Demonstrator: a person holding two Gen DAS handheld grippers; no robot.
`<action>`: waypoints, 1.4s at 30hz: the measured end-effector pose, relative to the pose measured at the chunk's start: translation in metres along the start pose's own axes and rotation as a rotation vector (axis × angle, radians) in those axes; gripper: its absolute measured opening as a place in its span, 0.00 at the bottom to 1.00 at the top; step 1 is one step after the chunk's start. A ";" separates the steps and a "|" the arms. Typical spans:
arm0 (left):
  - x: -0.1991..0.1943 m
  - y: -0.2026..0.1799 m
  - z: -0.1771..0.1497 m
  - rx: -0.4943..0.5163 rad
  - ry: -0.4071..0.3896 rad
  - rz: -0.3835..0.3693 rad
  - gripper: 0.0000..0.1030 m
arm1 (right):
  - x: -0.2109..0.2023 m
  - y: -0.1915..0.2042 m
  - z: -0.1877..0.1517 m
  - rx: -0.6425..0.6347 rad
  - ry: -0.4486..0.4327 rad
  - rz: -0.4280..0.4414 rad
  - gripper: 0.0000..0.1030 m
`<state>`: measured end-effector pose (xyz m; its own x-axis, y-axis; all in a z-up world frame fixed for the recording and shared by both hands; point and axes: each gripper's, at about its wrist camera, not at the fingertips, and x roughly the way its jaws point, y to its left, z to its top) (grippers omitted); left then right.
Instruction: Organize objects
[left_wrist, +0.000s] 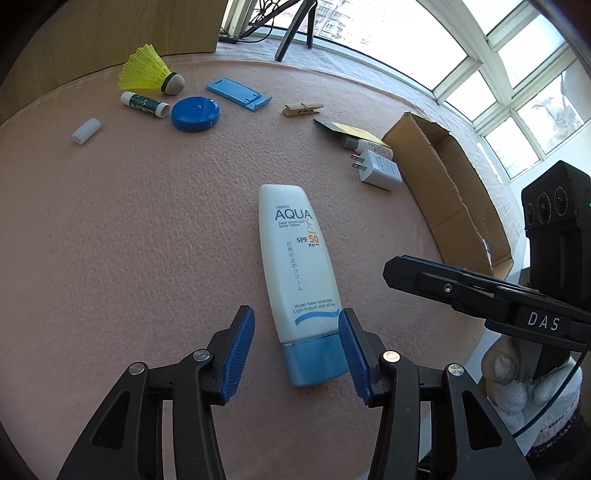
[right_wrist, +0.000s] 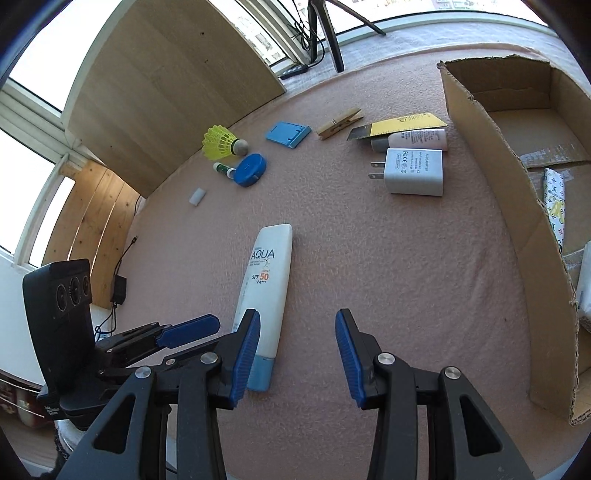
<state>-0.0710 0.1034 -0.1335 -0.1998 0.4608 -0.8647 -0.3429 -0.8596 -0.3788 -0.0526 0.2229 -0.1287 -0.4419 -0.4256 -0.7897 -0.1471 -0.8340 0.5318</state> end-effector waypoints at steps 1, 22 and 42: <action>0.003 0.001 0.001 -0.004 0.005 0.001 0.51 | 0.005 0.001 0.001 0.002 0.012 0.007 0.38; 0.026 -0.001 0.001 -0.029 0.024 -0.057 0.48 | 0.045 0.012 0.006 0.030 0.116 0.069 0.28; 0.012 -0.061 0.013 0.094 0.007 -0.085 0.48 | -0.021 0.003 0.005 0.018 -0.057 0.023 0.25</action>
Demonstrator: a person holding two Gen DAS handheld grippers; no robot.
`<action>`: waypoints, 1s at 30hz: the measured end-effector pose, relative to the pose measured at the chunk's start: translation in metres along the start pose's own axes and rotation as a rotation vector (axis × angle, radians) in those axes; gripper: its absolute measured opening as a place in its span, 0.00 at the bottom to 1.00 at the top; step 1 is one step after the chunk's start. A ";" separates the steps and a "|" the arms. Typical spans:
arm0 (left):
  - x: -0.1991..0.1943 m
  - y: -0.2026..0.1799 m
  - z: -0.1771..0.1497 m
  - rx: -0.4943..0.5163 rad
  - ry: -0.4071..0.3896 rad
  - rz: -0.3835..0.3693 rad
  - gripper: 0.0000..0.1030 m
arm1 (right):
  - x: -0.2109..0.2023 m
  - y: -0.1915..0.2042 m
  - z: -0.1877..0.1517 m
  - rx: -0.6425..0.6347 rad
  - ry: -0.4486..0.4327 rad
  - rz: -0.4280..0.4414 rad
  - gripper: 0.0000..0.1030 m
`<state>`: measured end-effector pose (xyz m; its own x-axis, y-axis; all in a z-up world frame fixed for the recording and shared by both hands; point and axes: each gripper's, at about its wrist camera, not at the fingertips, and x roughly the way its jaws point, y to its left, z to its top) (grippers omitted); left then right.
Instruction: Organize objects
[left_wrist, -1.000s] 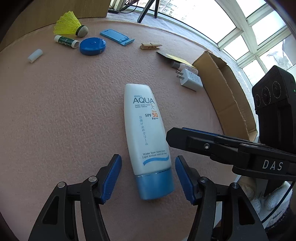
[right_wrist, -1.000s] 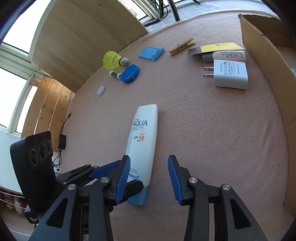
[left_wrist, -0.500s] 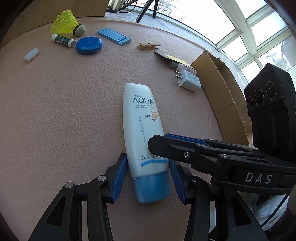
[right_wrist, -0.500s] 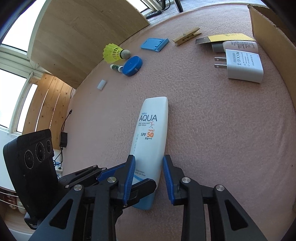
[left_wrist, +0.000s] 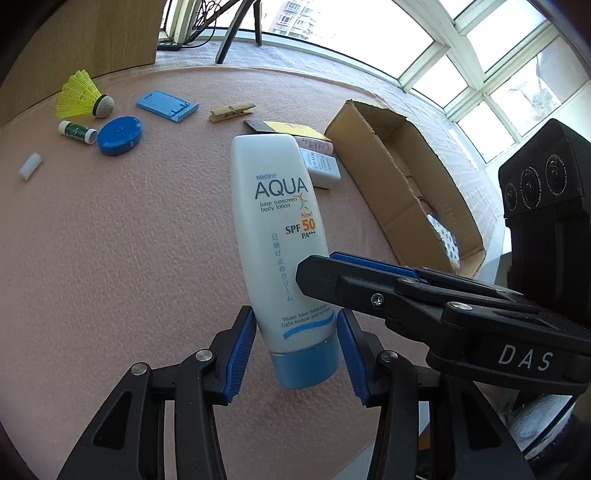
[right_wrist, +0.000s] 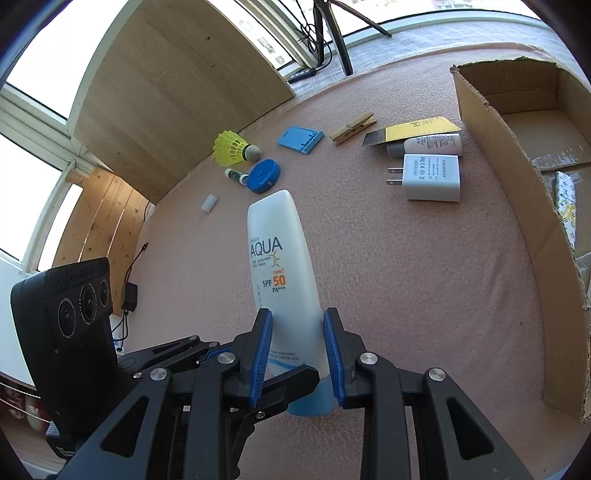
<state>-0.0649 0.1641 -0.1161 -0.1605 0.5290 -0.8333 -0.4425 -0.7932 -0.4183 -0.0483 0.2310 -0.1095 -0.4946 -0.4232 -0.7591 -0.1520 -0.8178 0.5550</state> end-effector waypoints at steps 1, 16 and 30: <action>-0.001 -0.006 0.003 0.013 -0.004 -0.004 0.48 | -0.006 -0.003 0.001 0.007 -0.013 0.000 0.25; 0.013 -0.099 0.040 0.156 -0.043 -0.064 0.47 | -0.084 -0.053 0.012 0.084 -0.176 -0.033 0.25; 0.056 -0.168 0.074 0.231 -0.041 -0.074 0.47 | -0.127 -0.112 0.031 0.122 -0.239 -0.072 0.25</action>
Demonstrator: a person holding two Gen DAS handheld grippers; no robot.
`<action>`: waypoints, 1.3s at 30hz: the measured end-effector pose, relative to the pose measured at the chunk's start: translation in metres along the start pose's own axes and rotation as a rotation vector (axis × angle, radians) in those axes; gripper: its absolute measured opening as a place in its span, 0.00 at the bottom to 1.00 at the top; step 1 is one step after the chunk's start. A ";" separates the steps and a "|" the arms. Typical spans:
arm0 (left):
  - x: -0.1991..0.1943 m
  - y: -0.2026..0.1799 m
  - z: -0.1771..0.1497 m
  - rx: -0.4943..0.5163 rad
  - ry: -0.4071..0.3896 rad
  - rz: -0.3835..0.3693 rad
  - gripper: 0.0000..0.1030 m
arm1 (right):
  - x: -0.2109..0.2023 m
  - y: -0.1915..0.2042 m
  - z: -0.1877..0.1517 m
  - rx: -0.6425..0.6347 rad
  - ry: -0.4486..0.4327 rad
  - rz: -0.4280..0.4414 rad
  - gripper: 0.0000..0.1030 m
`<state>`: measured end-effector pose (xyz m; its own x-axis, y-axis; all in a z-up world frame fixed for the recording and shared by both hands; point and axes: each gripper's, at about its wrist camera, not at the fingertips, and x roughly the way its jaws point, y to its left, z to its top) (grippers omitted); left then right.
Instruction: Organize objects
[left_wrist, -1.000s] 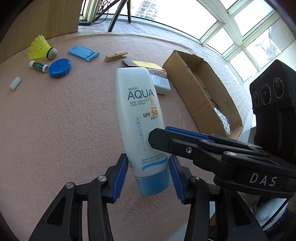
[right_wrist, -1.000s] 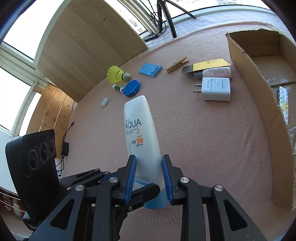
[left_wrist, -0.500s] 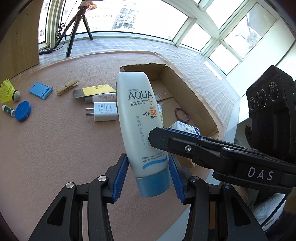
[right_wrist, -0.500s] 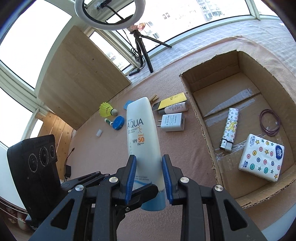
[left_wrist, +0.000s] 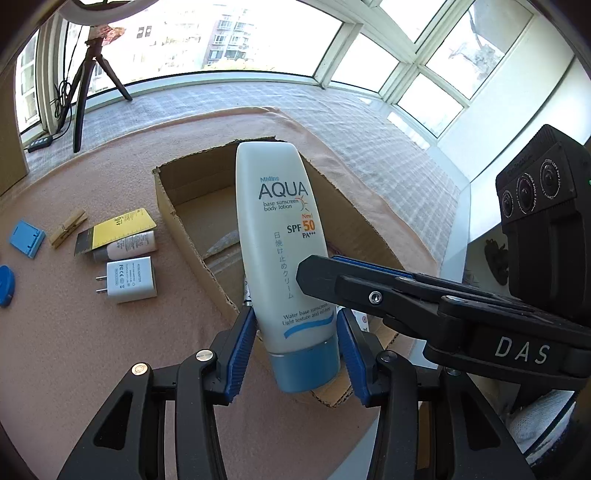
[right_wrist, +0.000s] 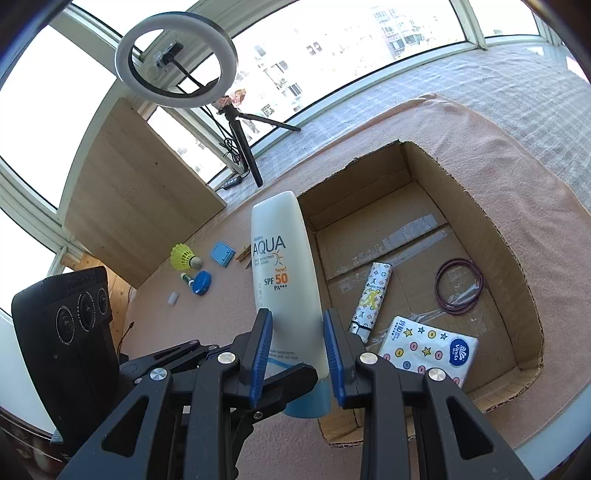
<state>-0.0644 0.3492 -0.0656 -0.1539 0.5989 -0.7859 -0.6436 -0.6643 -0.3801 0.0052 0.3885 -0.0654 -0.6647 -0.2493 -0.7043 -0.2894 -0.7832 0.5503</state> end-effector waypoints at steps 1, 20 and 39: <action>0.003 -0.002 0.001 -0.001 0.003 0.001 0.47 | 0.000 -0.004 0.001 0.005 0.000 0.000 0.25; 0.032 -0.019 0.008 0.037 0.054 0.019 0.47 | -0.001 -0.034 0.003 0.065 0.004 0.005 0.25; -0.011 0.029 -0.015 -0.026 0.027 0.079 0.51 | -0.004 -0.006 -0.005 0.018 -0.028 -0.058 0.42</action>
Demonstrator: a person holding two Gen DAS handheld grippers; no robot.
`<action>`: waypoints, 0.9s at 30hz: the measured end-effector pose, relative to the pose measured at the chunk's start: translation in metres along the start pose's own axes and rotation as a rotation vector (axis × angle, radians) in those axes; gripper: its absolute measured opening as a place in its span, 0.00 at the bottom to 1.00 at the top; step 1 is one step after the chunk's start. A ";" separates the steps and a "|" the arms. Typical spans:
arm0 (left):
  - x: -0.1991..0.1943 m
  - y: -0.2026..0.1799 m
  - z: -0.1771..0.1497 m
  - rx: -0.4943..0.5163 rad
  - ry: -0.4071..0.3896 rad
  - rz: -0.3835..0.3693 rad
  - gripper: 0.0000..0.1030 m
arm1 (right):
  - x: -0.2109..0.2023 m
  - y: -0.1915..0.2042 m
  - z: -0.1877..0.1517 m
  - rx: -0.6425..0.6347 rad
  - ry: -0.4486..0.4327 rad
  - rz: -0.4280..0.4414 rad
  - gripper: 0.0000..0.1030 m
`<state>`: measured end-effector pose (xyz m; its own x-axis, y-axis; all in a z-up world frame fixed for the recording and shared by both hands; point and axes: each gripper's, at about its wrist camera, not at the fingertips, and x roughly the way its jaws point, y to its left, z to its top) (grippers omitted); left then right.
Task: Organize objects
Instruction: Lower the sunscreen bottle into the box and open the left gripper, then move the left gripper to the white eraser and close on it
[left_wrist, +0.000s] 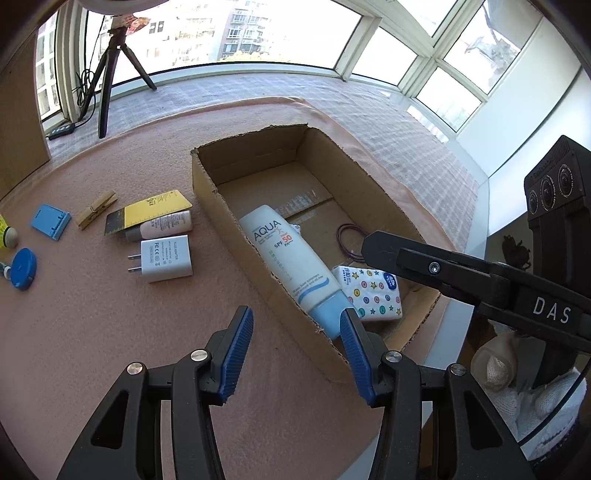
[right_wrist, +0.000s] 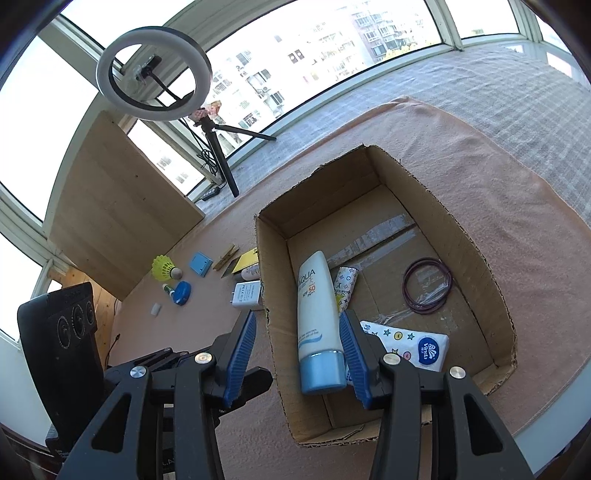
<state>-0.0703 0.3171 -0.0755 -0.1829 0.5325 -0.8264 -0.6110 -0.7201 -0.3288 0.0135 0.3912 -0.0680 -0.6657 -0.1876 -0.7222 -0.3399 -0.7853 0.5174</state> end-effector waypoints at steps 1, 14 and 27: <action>-0.004 0.005 -0.003 -0.011 -0.002 0.006 0.51 | 0.001 0.004 -0.001 -0.008 0.003 0.000 0.42; -0.061 0.106 -0.043 -0.180 -0.040 0.092 0.51 | 0.033 0.074 -0.007 -0.150 0.068 0.032 0.42; -0.119 0.224 -0.068 -0.310 -0.090 0.222 0.51 | 0.085 0.152 0.019 -0.336 0.121 0.034 0.52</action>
<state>-0.1329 0.0618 -0.0820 -0.3600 0.3760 -0.8539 -0.2900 -0.9150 -0.2806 -0.1076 0.2667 -0.0424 -0.5823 -0.2701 -0.7668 -0.0678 -0.9238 0.3769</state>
